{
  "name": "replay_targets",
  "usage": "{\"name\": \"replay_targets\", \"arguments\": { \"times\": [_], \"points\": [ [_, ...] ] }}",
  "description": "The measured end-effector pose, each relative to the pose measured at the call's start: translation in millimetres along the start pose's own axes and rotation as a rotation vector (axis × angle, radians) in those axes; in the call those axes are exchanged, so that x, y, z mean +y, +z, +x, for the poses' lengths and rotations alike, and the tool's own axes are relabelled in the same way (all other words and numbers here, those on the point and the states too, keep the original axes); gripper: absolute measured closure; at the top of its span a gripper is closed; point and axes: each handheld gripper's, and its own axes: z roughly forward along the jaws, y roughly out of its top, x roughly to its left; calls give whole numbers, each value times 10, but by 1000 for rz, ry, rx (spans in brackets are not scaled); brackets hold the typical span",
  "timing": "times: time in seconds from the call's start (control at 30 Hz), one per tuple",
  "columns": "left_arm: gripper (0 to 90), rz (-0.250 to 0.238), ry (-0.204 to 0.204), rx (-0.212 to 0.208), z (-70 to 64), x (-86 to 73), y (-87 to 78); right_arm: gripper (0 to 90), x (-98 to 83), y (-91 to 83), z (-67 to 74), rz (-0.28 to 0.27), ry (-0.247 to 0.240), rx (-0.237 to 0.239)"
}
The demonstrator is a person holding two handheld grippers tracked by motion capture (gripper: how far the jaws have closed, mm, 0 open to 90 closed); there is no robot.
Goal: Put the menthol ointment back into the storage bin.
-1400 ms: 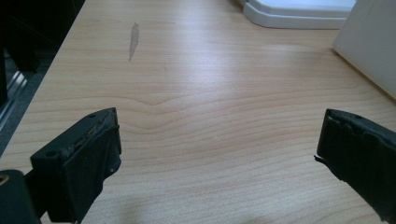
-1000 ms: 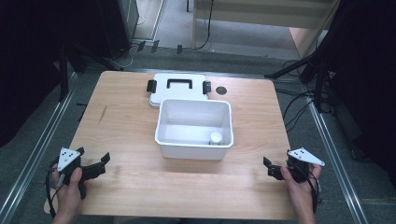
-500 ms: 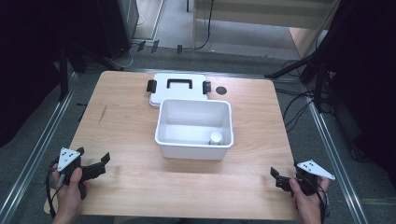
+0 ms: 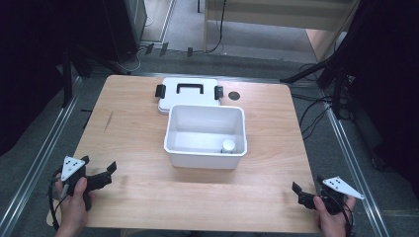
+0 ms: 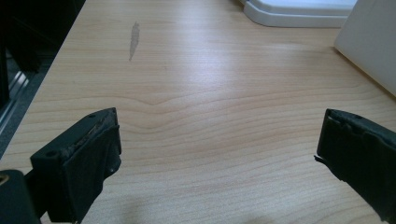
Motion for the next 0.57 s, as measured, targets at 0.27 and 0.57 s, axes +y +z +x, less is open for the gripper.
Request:
{"name": "replay_targets", "arguments": {
  "times": [0.27,0.57],
  "points": [
    [3,2,5,1,-5,0,4,0,4,9,-16,13,19,13],
    [2,1,-3,1,-1,2,7,0,6,20,-19,29,27,13]
  ]
}}
